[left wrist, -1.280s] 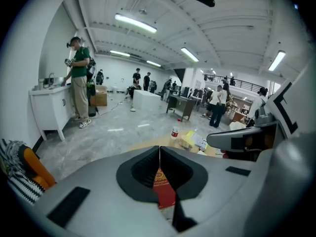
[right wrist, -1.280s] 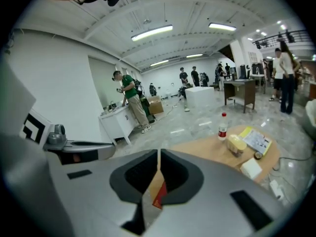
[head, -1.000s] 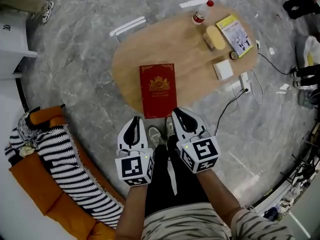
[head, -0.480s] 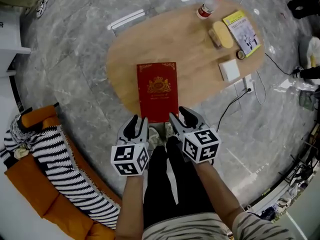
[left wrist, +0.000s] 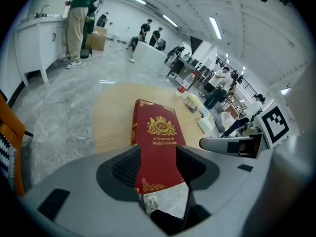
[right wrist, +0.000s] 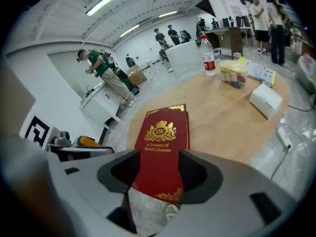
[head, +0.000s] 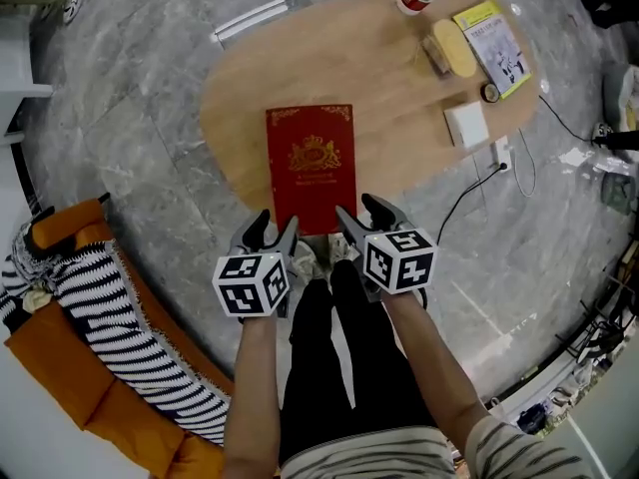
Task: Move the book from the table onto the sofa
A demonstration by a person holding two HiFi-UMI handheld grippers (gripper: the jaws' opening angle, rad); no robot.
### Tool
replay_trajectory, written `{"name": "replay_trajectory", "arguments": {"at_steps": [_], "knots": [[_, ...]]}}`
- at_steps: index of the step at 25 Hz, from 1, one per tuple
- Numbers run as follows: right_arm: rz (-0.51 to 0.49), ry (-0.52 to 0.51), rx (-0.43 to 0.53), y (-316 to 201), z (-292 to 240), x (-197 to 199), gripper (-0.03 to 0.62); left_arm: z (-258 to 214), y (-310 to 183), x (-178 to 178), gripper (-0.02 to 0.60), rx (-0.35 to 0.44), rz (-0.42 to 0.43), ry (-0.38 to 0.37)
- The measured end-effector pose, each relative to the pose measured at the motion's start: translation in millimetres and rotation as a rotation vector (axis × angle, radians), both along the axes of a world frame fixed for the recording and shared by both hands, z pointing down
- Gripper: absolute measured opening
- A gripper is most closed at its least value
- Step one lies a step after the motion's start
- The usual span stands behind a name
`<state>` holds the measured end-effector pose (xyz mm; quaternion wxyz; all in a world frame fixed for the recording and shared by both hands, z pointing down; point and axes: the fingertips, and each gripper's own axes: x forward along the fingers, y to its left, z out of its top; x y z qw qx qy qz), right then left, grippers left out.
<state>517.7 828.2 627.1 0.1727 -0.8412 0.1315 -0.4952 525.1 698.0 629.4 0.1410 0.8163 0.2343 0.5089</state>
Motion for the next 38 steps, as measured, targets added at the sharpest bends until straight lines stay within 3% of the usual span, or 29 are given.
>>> {"name": "replay_trajectory", "arguments": {"at_steps": [6, 13, 24, 38], "knots": [[0.021, -0.082, 0.024, 7.9, 39.5, -6.4, 0.282, 43.8, -0.3, -2.2, 0.238, 0.006, 0.021, -0.088], [0.036, -0.150, 0.077, 9.1, 68.2, -14.9, 0.298, 78.0, -2.8, -13.6, 0.264, -0.011, 0.083, -0.180], [0.019, -0.185, 0.142, 8.7, 89.6, -8.6, 0.301, 98.2, 4.7, -2.1, 0.273, -0.144, 0.095, -0.268], [-0.003, -0.227, 0.220, -0.8, 103.2, 0.1, 0.299, 106.8, 12.4, -0.2, 0.285, -0.244, 0.168, -0.394]]}}
